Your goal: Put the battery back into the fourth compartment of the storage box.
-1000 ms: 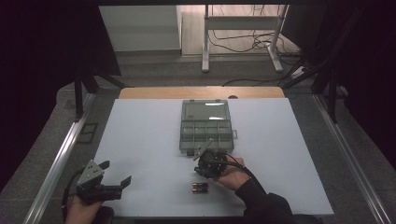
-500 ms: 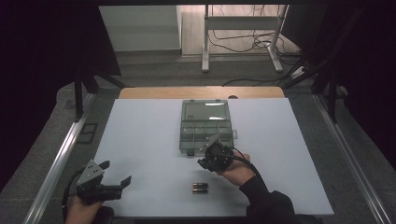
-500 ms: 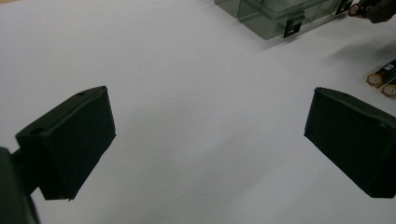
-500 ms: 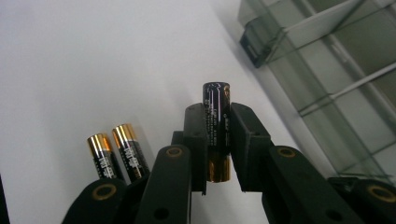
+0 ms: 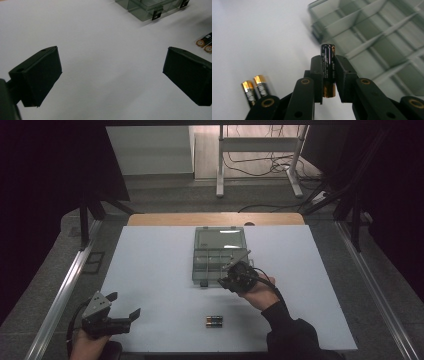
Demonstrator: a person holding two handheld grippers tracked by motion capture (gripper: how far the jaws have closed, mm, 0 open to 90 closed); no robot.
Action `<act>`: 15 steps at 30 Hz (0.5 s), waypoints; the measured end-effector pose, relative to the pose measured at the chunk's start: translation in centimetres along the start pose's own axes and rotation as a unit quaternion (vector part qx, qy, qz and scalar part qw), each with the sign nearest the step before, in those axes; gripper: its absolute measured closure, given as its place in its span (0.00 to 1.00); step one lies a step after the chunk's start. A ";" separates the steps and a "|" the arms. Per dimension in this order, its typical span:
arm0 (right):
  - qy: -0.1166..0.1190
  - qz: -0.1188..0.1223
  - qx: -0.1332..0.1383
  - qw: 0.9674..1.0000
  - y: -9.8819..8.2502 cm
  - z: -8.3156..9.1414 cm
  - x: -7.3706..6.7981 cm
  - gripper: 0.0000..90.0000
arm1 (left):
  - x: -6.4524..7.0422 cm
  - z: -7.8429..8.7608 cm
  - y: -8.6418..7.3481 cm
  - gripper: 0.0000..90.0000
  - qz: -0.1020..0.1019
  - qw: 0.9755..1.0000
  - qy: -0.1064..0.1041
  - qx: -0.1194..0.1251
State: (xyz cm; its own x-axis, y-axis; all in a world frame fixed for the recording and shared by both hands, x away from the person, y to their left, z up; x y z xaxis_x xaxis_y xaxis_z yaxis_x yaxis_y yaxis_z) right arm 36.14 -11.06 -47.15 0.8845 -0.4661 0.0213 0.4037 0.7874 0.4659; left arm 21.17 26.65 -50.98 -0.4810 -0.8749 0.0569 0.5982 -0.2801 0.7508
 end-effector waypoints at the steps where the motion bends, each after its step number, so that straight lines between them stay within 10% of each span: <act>1: 0.000 0.000 0.000 1.000 0.0 0.0 0.0 0.85 | 0.0 0.0 0.0 0.03 0.000 1.000 0.000 0.000; 15: -0.033 -0.046 0.024 0.998 0.3 1.0 4.2 0.85 | -0.1 0.0 0.0 0.03 0.004 1.000 -0.002 0.000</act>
State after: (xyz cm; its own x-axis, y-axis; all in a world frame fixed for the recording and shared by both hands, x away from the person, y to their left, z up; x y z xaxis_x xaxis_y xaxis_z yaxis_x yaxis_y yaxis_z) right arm 39.76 -13.19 -46.04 0.8261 -0.5624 0.0342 0.4692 0.7203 0.5109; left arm 21.24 26.67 -51.00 -0.4786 -0.8756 0.0643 0.6011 -0.2734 0.7510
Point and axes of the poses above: each handheld gripper's, and its own axes: z roughly backward along the jaws, y roughly out of its top, x roughly to its right, the point moved 2 cm from there along -z, roughly forward along the jaws, and after that the axes turned 7 degrees about -x, right-handed, at the moved point
